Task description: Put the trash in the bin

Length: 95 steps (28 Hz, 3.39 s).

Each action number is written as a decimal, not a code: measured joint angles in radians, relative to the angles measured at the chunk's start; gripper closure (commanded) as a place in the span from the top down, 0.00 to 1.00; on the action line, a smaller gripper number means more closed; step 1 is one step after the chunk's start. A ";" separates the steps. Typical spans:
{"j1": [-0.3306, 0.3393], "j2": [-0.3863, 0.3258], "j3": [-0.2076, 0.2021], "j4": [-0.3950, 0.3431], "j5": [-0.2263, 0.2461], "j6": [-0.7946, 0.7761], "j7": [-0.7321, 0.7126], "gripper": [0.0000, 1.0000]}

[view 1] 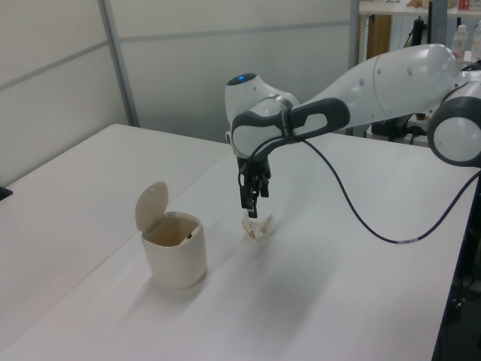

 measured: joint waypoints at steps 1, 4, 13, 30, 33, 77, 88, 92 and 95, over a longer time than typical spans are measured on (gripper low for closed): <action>0.001 0.008 0.001 0.000 0.000 0.008 0.000 1.00; 0.003 0.031 0.004 0.000 0.000 0.037 0.000 0.98; 0.016 0.093 0.012 0.000 0.000 0.150 0.000 0.41; 0.018 0.081 0.012 0.016 0.002 0.150 0.003 0.27; 0.018 0.067 0.012 0.016 0.002 0.145 0.004 0.27; 0.078 -0.101 0.257 0.051 0.027 0.289 0.163 0.96; 0.054 -0.141 0.252 0.050 0.027 0.166 0.169 1.00; 0.033 -0.206 0.250 0.051 0.027 0.005 0.179 1.00; 0.023 -0.263 0.249 0.052 0.027 -0.120 0.215 1.00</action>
